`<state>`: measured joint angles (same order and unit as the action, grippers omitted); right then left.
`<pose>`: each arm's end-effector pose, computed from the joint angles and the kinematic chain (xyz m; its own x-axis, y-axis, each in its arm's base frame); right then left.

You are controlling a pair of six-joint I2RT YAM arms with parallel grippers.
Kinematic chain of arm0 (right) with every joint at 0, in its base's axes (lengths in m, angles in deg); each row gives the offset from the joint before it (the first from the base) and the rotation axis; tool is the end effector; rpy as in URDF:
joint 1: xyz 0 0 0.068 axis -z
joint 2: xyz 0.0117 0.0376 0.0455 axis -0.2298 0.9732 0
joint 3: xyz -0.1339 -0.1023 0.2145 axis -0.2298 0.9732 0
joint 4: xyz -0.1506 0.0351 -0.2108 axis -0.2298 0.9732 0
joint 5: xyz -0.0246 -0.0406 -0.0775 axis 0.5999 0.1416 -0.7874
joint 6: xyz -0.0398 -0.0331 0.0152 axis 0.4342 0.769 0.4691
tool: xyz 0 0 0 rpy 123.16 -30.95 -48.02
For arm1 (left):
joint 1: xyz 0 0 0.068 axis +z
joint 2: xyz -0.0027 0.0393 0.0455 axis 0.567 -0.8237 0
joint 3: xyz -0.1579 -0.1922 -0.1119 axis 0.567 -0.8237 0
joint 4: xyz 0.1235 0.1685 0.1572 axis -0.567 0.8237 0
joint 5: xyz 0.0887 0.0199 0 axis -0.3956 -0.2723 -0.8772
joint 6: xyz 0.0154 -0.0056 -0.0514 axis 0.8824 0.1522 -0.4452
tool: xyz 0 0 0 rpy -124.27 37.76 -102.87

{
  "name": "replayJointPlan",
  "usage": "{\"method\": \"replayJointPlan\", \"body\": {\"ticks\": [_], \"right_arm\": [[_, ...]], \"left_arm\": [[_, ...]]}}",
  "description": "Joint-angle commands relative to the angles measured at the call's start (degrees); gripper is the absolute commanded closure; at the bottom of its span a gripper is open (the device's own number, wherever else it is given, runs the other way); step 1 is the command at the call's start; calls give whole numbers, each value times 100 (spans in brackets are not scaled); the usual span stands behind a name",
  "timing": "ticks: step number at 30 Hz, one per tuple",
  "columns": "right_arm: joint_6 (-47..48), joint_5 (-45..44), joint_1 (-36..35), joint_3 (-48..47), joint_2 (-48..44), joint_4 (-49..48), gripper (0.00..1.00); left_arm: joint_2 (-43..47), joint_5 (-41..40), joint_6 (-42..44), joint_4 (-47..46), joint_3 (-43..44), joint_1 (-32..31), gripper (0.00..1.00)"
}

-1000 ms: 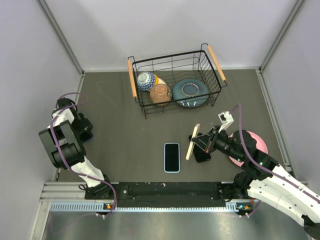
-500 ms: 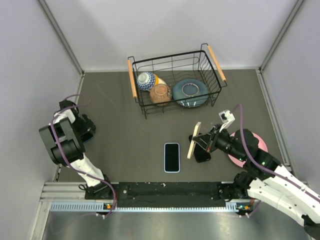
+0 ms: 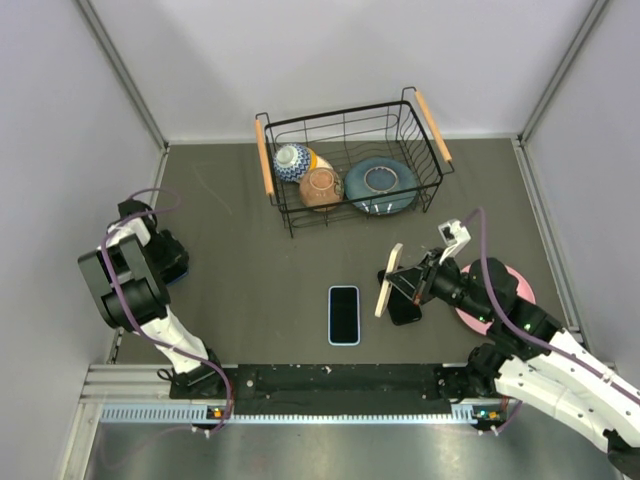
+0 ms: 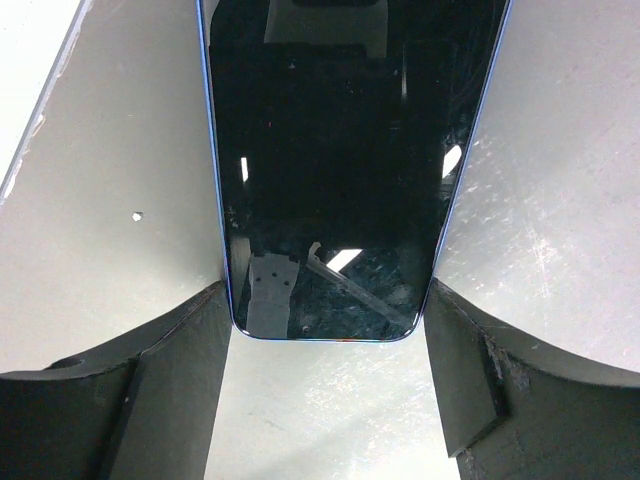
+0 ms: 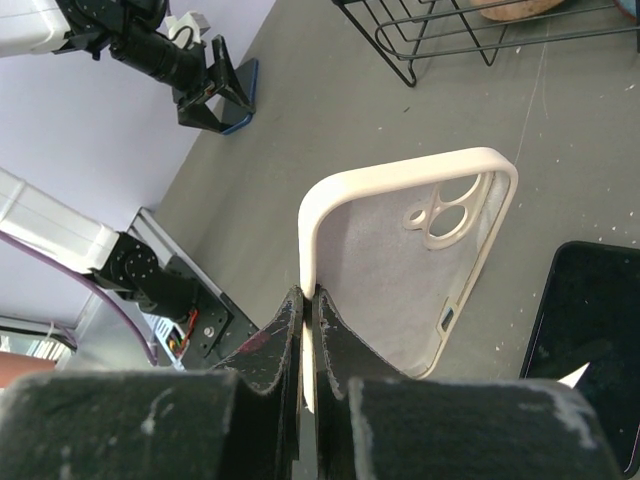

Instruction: Put the phone into the phone case

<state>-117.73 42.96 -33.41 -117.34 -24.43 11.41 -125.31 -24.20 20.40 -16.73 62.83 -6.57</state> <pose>0.0933 0.1014 0.3030 -0.5601 0.2706 -0.7830 -0.5270 0.6129 0.5888 0.2880 0.1545 0.1654 -0.7000 -0.6617 -0.2684 -0.6798 0.7327 -0.0334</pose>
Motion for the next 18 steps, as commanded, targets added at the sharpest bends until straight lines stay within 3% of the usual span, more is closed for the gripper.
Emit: {"method": "replayJointPlan", "body": {"ticks": [1,8,12,18], "right_arm": [[21,-59,-6,-334,56,-188,100],[-84,-50,-6,-237,48,-232,100],[-146,-85,-6,-167,109,-258,100],[-365,309,-6,-149,451,-399,100]], "left_arm": [[179,524,-9,49,-102,-54,42],[609,1008,-254,155,-409,-405,49],[820,1685,-360,277,-585,-616,52],[1926,1800,-676,120,-1393,-1363,55]]}}
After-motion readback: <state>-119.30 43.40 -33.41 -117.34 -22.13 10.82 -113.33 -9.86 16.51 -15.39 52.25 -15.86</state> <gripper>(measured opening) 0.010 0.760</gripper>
